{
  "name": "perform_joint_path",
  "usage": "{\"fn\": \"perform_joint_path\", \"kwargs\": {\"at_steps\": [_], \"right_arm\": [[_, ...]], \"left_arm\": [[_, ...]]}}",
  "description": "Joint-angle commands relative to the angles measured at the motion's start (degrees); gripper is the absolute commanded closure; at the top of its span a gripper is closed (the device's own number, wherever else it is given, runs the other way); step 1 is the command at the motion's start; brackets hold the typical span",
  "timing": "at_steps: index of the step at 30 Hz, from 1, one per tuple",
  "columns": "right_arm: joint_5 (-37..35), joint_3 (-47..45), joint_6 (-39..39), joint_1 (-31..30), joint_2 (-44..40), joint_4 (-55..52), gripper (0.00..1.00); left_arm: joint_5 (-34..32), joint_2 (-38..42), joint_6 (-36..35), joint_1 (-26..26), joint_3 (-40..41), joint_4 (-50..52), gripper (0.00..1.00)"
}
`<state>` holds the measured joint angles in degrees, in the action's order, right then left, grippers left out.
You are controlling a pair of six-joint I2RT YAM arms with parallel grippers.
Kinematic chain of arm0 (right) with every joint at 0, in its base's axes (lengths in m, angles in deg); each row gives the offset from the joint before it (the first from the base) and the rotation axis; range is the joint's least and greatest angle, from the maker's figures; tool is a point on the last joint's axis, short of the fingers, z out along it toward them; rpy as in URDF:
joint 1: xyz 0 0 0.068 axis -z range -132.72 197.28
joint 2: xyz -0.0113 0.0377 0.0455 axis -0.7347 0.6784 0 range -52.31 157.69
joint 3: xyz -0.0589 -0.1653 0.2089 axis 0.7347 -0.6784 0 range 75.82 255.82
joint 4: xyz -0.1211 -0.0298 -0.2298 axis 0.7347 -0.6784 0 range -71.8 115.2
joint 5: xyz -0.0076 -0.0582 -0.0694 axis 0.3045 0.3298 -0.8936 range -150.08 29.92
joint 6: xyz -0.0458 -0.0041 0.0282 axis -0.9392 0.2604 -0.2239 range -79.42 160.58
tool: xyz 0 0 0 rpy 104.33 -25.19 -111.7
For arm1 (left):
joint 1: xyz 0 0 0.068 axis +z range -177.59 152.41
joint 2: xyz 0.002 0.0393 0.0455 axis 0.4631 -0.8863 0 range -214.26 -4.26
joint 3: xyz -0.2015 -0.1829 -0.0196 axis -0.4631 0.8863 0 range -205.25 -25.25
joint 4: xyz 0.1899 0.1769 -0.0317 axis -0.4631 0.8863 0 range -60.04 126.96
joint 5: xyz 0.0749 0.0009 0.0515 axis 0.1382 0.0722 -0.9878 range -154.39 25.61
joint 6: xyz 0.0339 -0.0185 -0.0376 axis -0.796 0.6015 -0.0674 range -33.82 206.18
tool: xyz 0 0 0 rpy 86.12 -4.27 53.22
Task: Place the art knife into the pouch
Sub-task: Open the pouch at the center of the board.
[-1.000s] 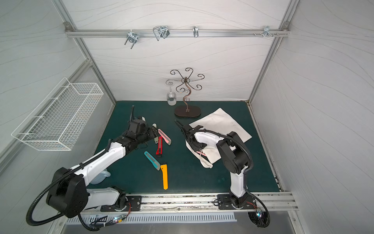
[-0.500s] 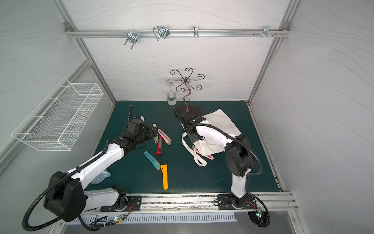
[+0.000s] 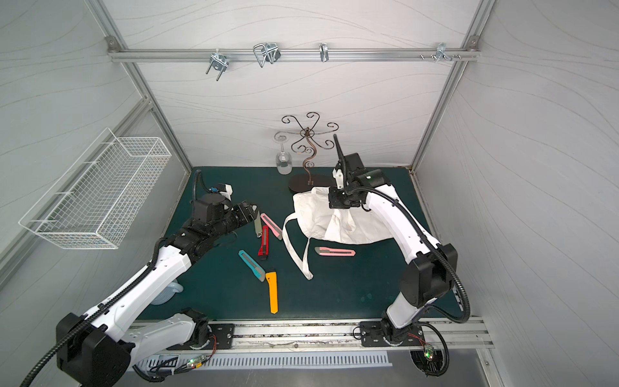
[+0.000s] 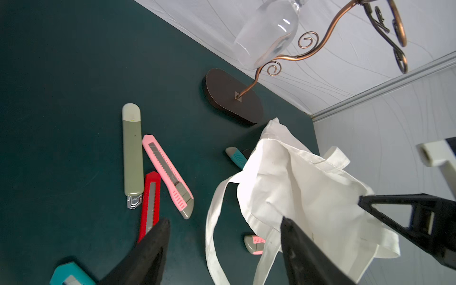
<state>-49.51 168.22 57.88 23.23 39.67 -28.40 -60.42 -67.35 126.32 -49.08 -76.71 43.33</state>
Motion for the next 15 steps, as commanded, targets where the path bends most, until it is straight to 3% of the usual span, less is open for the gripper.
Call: {"fn": "perform_joint_path", "kwargs": {"at_steps": [1, 5, 15], "right_arm": [[14.6, -1.4, 4.5, 2.8, -2.2, 4.3, 1.0], [20.8, -0.8, 6.7, 4.3, -2.1, 6.5, 1.0], [23.4, 3.5, 8.4, 5.9, -2.3, 6.6, 1.0]], "left_arm": [[4.2, 1.0, 2.9, -0.5, -0.7, -4.3, 0.27], [5.8, 0.6, 4.7, -2.5, 0.1, -6.8, 0.27], [10.0, -4.4, 11.4, -7.5, 3.6, -16.4, 0.27]]}}
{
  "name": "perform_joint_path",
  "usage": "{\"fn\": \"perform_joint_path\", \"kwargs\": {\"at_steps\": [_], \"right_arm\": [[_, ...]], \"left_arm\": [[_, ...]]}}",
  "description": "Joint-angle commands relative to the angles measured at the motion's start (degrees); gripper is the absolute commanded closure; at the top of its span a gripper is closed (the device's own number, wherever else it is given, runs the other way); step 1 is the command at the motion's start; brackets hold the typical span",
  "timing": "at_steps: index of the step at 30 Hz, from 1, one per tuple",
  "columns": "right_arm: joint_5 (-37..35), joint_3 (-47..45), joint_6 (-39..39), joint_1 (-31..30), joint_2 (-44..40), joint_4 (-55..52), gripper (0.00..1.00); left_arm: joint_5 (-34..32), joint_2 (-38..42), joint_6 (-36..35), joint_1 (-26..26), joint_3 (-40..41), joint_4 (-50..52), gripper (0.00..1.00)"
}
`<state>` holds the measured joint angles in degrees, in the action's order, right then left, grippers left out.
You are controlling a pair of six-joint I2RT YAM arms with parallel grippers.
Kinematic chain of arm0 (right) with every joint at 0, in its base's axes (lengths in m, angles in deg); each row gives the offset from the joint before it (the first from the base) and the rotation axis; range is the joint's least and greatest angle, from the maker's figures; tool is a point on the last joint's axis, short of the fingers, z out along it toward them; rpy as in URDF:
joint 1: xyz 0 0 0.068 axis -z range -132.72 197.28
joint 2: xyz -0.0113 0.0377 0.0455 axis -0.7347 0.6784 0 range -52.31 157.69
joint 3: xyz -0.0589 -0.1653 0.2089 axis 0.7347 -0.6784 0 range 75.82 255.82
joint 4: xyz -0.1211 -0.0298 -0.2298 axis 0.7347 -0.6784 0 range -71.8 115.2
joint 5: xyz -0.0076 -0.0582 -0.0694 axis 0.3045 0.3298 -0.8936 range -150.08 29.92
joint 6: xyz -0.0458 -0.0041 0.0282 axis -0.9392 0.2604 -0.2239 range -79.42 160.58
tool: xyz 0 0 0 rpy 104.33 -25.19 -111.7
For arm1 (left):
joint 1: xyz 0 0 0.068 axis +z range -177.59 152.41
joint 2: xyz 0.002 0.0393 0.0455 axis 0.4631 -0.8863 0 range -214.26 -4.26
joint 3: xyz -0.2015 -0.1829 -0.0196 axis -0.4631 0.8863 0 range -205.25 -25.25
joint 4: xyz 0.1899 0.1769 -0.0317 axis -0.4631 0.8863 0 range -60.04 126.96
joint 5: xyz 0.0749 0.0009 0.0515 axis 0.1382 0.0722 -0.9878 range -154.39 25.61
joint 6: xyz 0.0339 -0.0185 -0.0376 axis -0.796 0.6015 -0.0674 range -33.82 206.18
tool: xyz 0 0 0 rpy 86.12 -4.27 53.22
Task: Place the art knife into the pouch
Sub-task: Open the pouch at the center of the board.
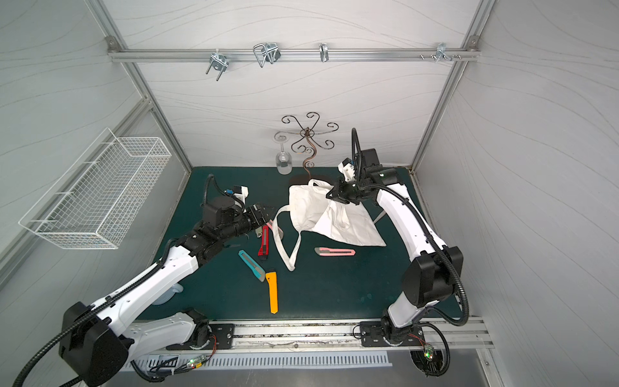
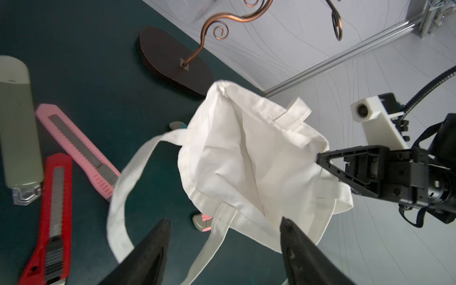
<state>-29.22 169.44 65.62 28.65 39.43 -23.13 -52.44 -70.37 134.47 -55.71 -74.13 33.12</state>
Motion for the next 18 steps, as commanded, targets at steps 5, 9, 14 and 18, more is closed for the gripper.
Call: {"fn": "perform_joint_path", "kwargs": {"at_steps": [5, 9, 14, 18], "right_arm": [[3.6, 3.1, 0.8, 0.7, -2.5, 1.1, 1.0], [4.4, 3.5, 0.9, 0.9, -2.9, 1.2, 1.0], [5.0, 4.0, 0.8, 0.8, -3.9, 0.7, 1.0], [5.3, 4.8, 0.5, 0.8, -4.6, -0.1, 1.0]], "left_arm": [[3.6, -3.4, 4.9, -1.3, 2.9, -10.3, 0.27], [4.6, -5.2, 5.2, -1.5, 2.9, -12.8, 0.27], [6.0, -8.0, 5.4, -1.4, 2.7, -16.0, 0.27], [7.1, -9.8, 6.5, -1.7, 3.1, -18.3, 0.27]]}}
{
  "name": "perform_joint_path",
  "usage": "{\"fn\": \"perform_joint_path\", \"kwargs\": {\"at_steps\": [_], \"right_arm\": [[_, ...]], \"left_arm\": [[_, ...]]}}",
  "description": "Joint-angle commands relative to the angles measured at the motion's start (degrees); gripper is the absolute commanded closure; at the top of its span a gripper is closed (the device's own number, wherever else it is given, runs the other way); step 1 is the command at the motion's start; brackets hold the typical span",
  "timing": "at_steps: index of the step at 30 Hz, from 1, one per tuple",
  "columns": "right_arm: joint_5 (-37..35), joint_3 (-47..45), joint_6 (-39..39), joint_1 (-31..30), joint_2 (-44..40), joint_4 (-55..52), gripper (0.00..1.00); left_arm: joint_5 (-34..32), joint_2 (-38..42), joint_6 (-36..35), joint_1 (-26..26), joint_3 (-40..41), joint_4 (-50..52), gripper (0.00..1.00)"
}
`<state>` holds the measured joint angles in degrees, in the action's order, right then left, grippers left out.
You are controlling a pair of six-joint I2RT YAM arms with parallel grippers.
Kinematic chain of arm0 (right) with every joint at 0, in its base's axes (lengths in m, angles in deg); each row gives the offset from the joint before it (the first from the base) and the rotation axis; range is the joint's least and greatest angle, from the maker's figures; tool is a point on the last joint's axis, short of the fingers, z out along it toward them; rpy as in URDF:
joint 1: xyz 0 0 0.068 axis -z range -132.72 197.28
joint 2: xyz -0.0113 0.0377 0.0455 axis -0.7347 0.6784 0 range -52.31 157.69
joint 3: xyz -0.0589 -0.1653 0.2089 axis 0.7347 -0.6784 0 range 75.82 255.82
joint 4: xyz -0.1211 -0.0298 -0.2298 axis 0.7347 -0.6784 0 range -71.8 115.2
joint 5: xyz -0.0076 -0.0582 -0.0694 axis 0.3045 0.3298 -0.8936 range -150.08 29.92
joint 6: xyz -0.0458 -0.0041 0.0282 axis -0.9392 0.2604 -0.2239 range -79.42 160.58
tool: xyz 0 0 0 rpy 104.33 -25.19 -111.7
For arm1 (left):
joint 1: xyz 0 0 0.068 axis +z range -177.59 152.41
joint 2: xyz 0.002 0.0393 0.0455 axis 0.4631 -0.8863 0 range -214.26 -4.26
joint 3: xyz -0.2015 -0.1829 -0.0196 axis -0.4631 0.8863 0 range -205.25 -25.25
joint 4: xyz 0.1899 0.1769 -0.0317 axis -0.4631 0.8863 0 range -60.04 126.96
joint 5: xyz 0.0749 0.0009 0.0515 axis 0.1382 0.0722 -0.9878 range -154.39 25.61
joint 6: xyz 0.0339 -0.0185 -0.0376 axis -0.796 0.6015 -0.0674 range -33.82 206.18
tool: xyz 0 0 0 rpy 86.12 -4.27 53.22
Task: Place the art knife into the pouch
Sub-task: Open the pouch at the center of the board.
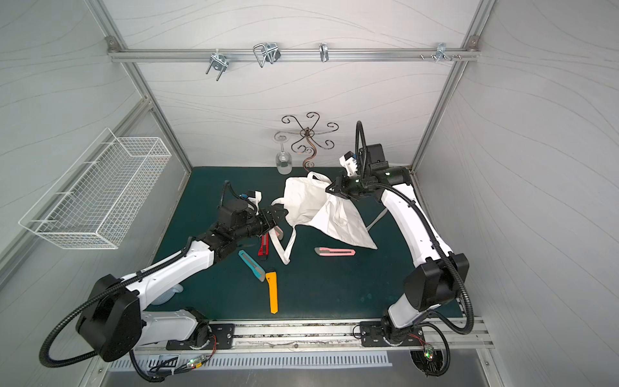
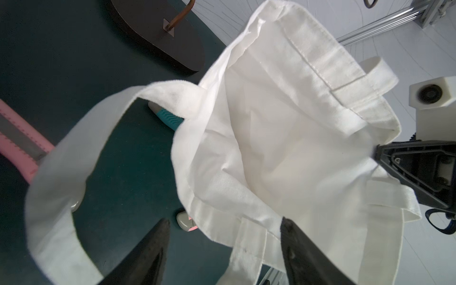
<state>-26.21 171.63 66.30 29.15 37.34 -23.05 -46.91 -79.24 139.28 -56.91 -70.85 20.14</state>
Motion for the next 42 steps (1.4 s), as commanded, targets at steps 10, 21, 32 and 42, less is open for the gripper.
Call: {"fn": "perform_joint_path", "kwargs": {"at_steps": [10, 21, 32, 42], "right_arm": [[3.7, 4.0, 0.0, 0.3, -2.6, -0.6, 1.0], [3.2, 3.6, -2.3, 0.2, -5.1, -2.3, 1.0], [-6.5, 7.6, -7.7, -0.7, -8.5, -11.2, 1.0], [-12.9, 0.6, -6.9, -11.8, -8.2, -7.9, 1.0]], "left_arm": [[1.3, -4.1, 1.9, -1.4, 0.4, -8.8, 0.27], [4.0, -10.7, 4.5, -1.4, -3.3, -21.0, 1.0], [10.8, 5.8, 0.2, 3.0, -17.1, -1.6, 1.0], [14.2, 15.5, 0.0, 10.8, -17.9, 6.9, 1.0]]}}
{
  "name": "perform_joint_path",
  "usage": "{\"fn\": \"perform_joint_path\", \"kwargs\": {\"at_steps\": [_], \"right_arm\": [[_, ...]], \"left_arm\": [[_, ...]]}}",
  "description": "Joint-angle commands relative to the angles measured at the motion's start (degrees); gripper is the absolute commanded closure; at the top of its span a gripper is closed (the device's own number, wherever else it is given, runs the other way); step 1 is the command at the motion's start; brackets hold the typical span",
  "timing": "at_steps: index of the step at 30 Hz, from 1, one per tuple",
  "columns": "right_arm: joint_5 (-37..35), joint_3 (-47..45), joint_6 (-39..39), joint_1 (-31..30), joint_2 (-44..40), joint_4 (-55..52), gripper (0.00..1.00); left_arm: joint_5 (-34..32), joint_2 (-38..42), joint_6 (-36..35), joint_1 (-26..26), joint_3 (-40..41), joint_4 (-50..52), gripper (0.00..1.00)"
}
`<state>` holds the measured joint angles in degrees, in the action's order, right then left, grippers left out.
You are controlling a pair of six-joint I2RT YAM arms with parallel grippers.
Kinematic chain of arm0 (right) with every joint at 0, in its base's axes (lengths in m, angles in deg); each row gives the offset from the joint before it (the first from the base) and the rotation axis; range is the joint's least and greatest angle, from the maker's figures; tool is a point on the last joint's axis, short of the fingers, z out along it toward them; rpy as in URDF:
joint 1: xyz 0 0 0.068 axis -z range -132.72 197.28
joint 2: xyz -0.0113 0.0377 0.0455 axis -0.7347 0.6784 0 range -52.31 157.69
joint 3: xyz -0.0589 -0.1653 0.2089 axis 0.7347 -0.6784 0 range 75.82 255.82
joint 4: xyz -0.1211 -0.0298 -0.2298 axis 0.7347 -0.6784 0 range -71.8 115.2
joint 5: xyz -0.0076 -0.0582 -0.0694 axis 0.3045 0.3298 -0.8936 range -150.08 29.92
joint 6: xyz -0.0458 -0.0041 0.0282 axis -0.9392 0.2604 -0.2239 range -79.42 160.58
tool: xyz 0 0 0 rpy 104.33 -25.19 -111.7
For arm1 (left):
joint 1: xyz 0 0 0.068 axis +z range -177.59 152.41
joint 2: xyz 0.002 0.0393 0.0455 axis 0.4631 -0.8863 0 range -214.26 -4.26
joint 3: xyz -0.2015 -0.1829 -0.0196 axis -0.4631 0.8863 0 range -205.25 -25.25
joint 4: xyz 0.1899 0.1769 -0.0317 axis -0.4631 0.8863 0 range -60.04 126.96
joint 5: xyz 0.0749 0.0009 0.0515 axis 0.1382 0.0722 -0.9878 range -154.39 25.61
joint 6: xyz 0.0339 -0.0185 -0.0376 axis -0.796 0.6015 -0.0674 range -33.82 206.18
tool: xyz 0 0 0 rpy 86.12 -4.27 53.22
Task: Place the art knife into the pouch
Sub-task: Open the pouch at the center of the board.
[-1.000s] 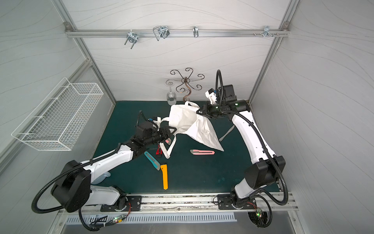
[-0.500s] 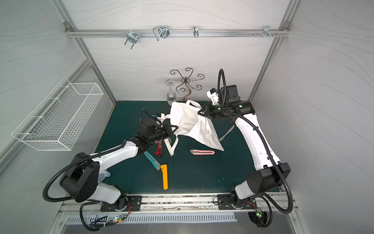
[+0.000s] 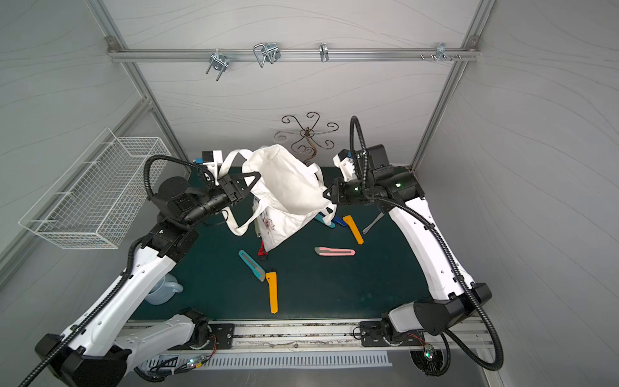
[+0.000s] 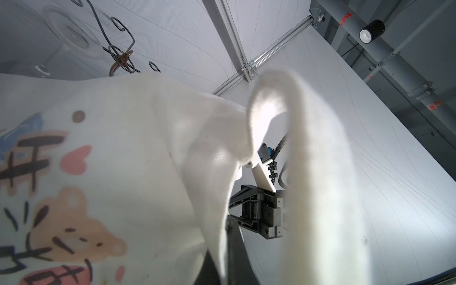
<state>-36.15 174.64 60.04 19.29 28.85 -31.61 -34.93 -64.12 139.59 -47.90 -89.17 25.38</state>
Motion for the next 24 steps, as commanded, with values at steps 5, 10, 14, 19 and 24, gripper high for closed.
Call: {"fn": "perform_joint_path", "kwargs": {"at_steps": [5, 10, 14, 19, 24], "right_arm": [[-7.2, -7.5, -0.8, -5.6, 2.8, 3.4, 1.0], [-13.6, -9.5, -3.3, -5.7, 5.7, 2.7, 1.0], [-17.7, -9.3, -5.1, -5.7, 6.7, 1.7, 1.0], [-18.0, -4.3, -6.0, -5.2, 5.5, -0.4, 1.0], [-15.2, 4.3, -6.3, -2.9, 4.7, -4.0, 1.0]], "left_arm": [[2.8, 1.0, -0.1, 4.8, 6.2, 0.5, 1.0], [4.2, -1.1, 3.5, 6.7, 11.9, -8.2, 1.0], [5.4, -4.1, 8.2, 7.1, 15.1, -17.7, 1.0], [6.0, -7.4, 10.6, 7.1, 11.3, -21.3, 1.0], [6.6, -8.5, 10.1, 7.0, 3.9, -16.8, 1.0]]}}
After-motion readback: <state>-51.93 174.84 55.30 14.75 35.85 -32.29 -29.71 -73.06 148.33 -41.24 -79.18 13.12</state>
